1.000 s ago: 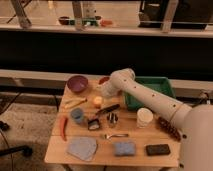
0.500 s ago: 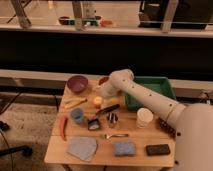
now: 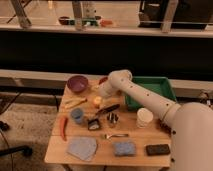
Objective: Place apple in red bowl
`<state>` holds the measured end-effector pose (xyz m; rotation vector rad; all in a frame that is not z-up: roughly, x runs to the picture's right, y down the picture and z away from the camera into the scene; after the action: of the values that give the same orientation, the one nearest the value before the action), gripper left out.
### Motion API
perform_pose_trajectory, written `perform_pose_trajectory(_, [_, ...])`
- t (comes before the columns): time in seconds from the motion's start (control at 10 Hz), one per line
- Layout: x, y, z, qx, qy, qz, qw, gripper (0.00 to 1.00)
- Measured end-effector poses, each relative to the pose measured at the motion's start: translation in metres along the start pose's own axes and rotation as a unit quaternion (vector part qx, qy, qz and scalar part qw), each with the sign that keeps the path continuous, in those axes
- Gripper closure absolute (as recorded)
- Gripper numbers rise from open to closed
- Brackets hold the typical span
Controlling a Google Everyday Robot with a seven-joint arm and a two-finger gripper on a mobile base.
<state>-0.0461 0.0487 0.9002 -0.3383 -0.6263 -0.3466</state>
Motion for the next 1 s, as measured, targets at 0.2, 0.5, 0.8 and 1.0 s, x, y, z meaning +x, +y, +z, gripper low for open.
perform_pose_trajectory(0.2, [0.002,0.001,0.005,-0.004,0.000,-0.002,1.0000,0.20])
perform_pose_trajectory(0.5, [0.007,0.004,0.014,-0.013,0.003,-0.005,0.9999,0.20])
perform_pose_trajectory(0.8, [0.014,0.005,0.020,-0.018,0.005,-0.001,0.9998,0.20])
perform_pose_trajectory(1.0, [0.017,0.004,0.025,-0.021,0.006,0.003,0.9998,0.20])
